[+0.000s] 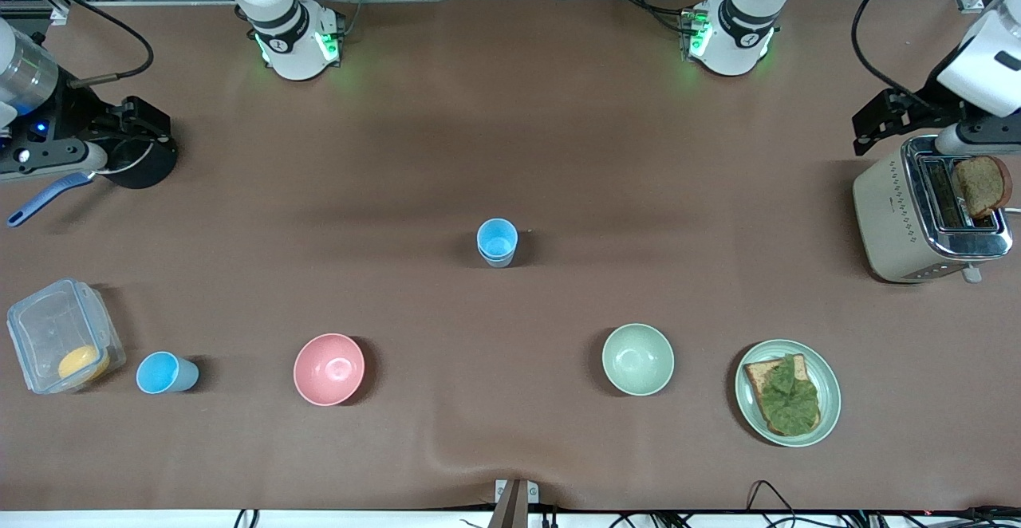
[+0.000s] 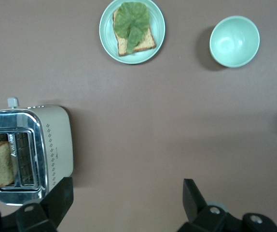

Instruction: Stack blue cups with both arms

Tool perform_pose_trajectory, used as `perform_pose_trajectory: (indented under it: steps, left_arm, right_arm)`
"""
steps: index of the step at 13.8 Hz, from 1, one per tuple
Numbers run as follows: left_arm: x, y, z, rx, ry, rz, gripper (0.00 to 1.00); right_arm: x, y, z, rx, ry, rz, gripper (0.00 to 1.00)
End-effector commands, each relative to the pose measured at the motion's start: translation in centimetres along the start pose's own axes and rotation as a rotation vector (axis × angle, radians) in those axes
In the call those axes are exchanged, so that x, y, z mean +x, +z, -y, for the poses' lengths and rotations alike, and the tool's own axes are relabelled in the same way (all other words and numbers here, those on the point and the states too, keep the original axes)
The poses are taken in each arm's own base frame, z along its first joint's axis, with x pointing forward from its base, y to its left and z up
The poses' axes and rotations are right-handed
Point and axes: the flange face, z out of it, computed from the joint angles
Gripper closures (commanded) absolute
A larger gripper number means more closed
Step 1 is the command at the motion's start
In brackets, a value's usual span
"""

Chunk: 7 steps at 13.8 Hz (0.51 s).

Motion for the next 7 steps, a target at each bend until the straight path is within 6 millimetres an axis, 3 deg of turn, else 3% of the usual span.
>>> perform_pose_trajectory:
  steps: [1,5,7]
  left_arm:
    - [-0.7,-1.2,0.7,-0.038,0.02,0.013,0.0]
    - [-0.7,-2.0,2.4,-0.094,-0.006,0.016,0.0]
    - [-0.3,-1.3,2.5,-0.095,-0.006,0.029,0.0]
  right_arm:
    - [-0.1,-0.4,-0.6,0.003,0.006,0.009,0.0]
    - [-0.1,-0.3,-0.4,0.004,0.004,0.012,0.0]
    - [-0.1,-0.3,-0.3,0.004,0.002,0.012,0.0]
